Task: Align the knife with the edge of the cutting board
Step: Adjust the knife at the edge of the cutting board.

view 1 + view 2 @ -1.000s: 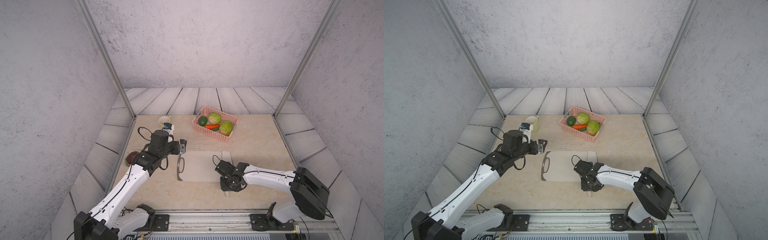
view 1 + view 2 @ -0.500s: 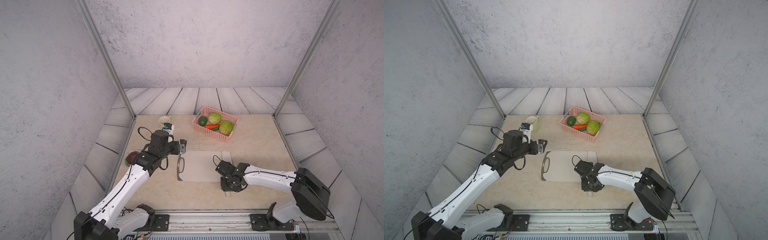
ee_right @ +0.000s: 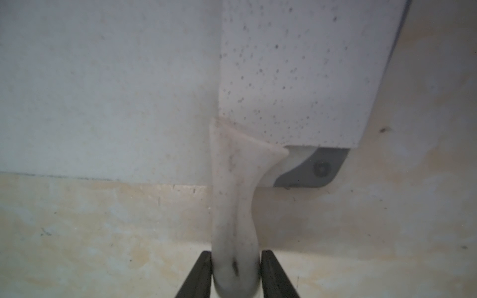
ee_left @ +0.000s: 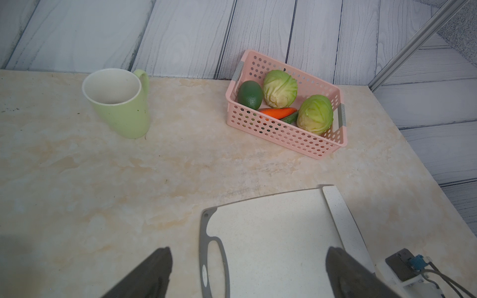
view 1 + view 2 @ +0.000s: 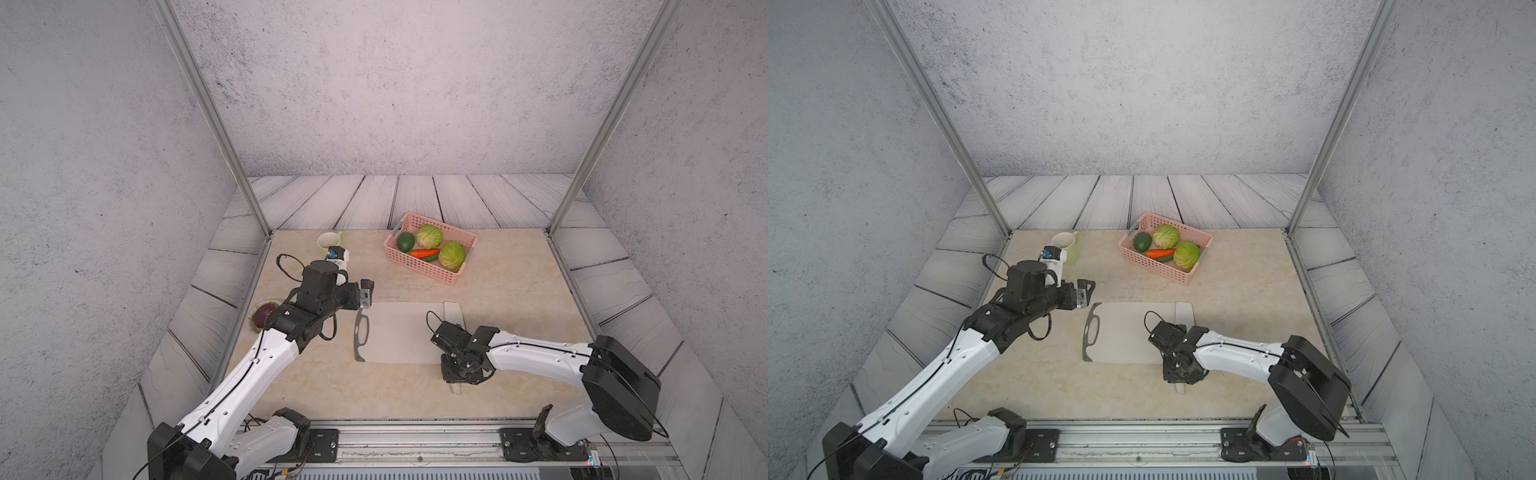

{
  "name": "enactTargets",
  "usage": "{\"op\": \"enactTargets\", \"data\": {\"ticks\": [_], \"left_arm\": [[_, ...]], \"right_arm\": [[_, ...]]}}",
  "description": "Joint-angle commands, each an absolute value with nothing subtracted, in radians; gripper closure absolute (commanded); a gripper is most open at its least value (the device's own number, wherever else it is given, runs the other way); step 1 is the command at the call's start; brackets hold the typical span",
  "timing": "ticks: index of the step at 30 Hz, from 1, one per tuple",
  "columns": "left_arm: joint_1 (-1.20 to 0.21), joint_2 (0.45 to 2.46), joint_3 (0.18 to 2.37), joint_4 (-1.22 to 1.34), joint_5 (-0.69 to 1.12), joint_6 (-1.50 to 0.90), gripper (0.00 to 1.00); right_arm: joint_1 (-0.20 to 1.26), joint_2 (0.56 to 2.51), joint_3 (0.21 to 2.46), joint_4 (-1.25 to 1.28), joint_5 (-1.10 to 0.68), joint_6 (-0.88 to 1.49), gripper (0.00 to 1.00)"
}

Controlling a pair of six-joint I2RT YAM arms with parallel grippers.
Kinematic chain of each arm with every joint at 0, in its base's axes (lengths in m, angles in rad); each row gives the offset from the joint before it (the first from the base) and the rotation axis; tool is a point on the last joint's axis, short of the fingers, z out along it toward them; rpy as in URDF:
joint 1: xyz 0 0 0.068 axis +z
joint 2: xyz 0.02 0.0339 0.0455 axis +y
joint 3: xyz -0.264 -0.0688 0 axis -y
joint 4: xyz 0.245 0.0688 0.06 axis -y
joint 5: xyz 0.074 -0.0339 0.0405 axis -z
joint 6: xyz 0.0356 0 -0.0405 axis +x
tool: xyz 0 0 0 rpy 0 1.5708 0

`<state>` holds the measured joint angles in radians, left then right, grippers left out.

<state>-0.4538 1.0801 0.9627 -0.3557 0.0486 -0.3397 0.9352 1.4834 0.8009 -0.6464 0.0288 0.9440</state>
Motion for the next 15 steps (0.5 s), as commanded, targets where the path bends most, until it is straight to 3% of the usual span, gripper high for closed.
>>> {"op": "enactTargets", "data": {"ticks": [1,15], "left_arm": [[-0.461,1.069,0.991,-0.362,0.04,-0.328,0.02],[-0.462,1.072,0.992,-0.362,0.04,-0.328,0.02]], "right_arm": [[0.94,1.492,0.79,-0.646,0.034,0.955,0.64],[0.94,1.484,0.786,-0.649,0.038,0.957,0.64]]}}
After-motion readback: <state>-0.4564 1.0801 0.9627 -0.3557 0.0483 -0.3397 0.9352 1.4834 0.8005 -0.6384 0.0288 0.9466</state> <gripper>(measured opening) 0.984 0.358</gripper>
